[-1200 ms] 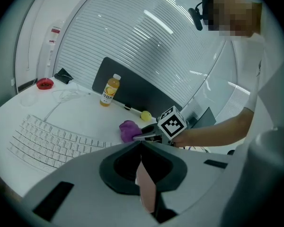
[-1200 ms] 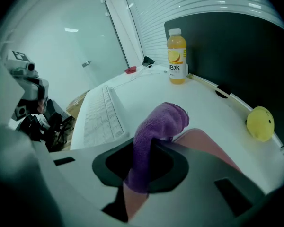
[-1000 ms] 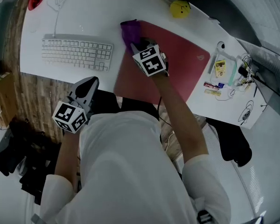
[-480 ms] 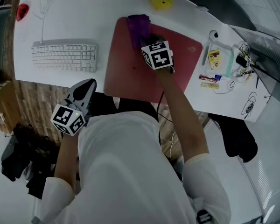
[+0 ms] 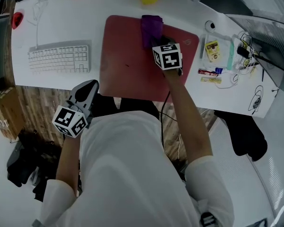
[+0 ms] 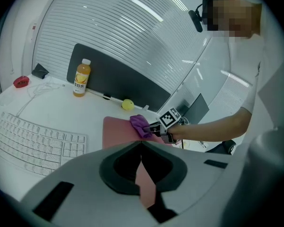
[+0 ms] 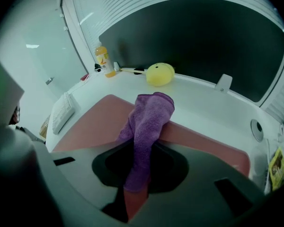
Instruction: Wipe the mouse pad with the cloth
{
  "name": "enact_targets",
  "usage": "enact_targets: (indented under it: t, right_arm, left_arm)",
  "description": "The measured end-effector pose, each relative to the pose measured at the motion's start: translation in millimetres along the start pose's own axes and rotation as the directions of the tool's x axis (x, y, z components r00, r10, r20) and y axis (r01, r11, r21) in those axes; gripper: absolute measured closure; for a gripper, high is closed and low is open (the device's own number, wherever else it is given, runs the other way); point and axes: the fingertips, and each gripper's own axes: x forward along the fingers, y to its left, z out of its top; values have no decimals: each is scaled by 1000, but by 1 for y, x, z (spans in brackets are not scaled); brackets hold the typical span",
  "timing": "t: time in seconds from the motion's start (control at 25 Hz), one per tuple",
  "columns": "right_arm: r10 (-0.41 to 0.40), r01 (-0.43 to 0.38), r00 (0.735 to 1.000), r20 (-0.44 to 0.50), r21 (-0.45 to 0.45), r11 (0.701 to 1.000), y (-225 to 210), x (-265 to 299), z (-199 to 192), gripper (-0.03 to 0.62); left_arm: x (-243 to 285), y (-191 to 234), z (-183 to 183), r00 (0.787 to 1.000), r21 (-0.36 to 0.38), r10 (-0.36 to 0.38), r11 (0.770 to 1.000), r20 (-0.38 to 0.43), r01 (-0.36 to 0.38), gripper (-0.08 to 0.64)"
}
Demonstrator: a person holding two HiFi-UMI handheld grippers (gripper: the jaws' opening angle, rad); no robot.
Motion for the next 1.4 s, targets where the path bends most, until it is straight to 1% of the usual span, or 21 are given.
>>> enact_targets:
  t: [0.4, 0.88, 1.08, 1.4]
  right_arm:
    - [-92, 93, 996, -12, 91, 992, -56, -30, -37, 509]
    - [-190, 196, 980, -52, 171, 966, -119, -70, -91, 510]
    - [-214, 223, 975, -65, 189, 956, -133, -83, -107, 509]
    - [-231, 243, 970, -81, 189, 951, -140, -99, -132, 510]
  left_arm:
    - [11, -19, -4, 1000, 17, -6, 1000, -11, 6, 541]
    - [22, -46, -5, 1000, 52, -23, 998, -15, 23, 541]
    - [26, -55, -6, 999, 63, -30, 998, -17, 31, 541]
    - [27, -68, -9, 999, 82, -42, 996, -10, 43, 541]
